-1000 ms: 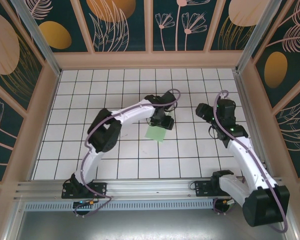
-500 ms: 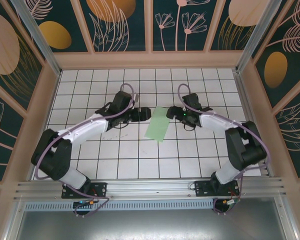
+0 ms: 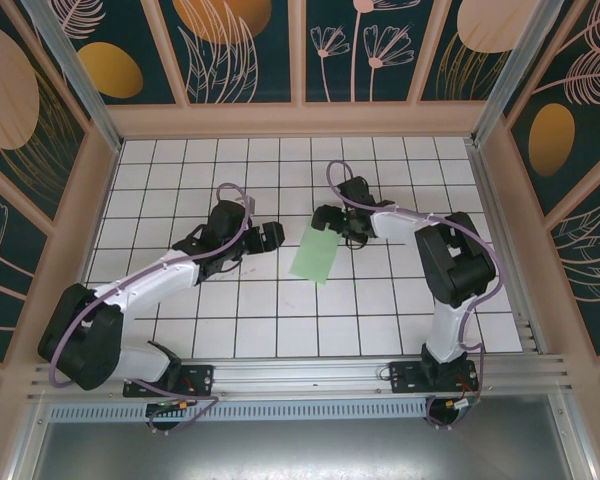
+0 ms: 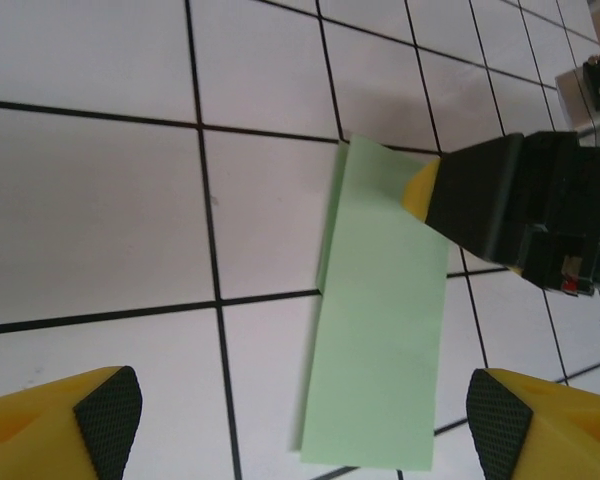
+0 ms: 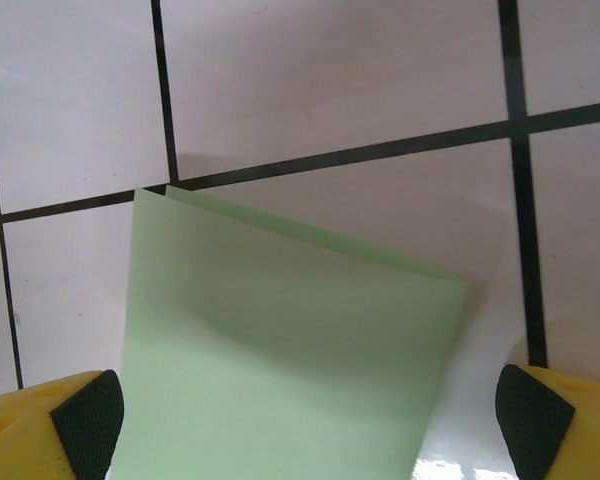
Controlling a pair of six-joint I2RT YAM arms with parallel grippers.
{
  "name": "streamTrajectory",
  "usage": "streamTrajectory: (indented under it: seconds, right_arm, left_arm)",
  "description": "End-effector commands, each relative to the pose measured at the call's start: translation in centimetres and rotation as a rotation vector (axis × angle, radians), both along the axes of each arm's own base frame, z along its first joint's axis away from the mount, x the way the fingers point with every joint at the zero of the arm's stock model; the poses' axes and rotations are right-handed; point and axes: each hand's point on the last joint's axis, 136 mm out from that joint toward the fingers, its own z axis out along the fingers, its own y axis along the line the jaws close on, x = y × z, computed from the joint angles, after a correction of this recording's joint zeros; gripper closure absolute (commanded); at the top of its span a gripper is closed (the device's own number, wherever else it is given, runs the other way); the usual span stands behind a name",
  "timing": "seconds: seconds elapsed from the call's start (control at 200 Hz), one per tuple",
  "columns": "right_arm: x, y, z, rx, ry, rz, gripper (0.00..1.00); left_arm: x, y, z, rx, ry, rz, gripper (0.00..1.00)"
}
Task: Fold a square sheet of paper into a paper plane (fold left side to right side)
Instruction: Rotate the paper at the center of the table, then third fold the triangle at the center of the table.
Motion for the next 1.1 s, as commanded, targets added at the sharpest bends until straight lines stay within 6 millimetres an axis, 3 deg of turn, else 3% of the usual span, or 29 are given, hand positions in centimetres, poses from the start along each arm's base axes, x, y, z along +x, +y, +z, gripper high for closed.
streamTrajectory:
  seconds: [0.0, 0.23, 0.375, 0.5, 0.565, 0.595, 0.671, 0.901, 0.976, 1.096]
  right_arm:
    - [0.7, 2.9, 1.0, 0.039, -0.029, 0.062, 0.02]
    - [1.7, 6.5, 1.7, 0.059, -0.055, 0.167, 0.02]
    - [1.7, 5.3, 1.6, 0.011, -0.056, 0.143, 0.02]
    - [1.5, 4.0, 3.2, -0.019, -0.1, 0.141, 0.03]
    - [1.3, 3.8, 4.3, -0.016, -0.126, 0.155, 0.13]
    - [2.0, 2.6, 4.7, -0.008, -0.134, 0.132, 0.19]
    - [1.8, 2.7, 5.3, 0.06, -0.137, 0.155, 0.36]
    - [1.8, 3.6, 2.6, 0.104, -0.077, 0.184, 0.78]
    - [2.2, 3.2, 1.6, 0.072, -0.069, 0.179, 0.87]
    - [2.3, 3.2, 0.2, 0.051, -0.039, 0.189, 0.89]
  left_arm:
    - [0.2, 1.7, 0.3, 0.041, -0.036, 0.061, 0.14]
    - [0.0, 2.1, 0.2, 0.052, -0.037, 0.07, 0.14]
    - [-0.3, 1.9, -0.2, 0.039, -0.022, 0.064, 0.14]
    - [-0.8, 0.7, -0.3, -0.03, -0.005, 0.023, 0.14]
    - [-1.0, -0.2, -0.5, -0.078, 0.013, -0.006, 0.14]
    - [-1.2, -0.7, -0.6, -0.102, 0.024, -0.021, 0.15]
    - [-1.5, -1.8, -1.1, -0.152, 0.052, -0.06, 0.16]
    - [-1.9, -4.1, -3.7, -0.219, 0.161, -0.132, 0.22]
    - [-1.8, -4.3, -4.2, -0.229, 0.171, -0.131, 0.23]
    - [-1.7, -4.6, -4.7, -0.247, 0.183, -0.133, 0.23]
